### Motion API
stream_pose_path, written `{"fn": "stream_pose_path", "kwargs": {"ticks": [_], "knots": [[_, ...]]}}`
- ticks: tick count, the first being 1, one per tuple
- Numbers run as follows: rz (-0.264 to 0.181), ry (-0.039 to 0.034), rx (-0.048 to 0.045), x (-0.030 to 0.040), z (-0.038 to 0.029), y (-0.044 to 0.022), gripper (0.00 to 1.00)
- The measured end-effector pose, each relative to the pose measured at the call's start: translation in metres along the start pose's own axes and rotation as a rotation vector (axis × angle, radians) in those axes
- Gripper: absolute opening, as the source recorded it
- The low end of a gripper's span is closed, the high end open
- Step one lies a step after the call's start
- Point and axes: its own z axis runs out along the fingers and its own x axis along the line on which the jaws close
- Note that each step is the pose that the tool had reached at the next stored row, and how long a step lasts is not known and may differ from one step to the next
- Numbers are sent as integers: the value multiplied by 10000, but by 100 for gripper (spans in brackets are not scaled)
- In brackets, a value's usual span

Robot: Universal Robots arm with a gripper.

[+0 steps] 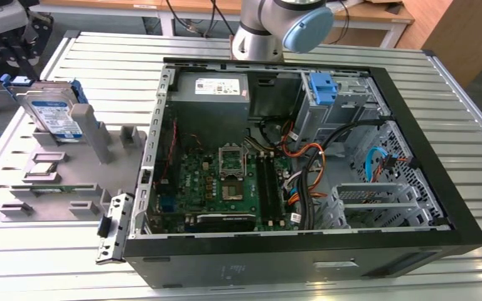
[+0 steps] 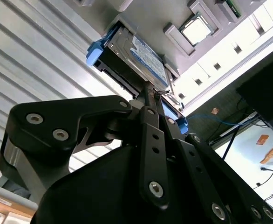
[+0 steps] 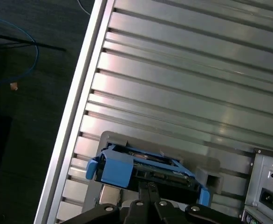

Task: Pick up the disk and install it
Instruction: 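Pick up the disk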

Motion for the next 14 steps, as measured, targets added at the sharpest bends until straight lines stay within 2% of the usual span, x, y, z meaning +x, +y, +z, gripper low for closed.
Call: {"fn": "stream_pose_path", "kwargs": {"ticks": [14], "knots": [[-2318, 103, -35, 0, 2, 0, 11]]}}
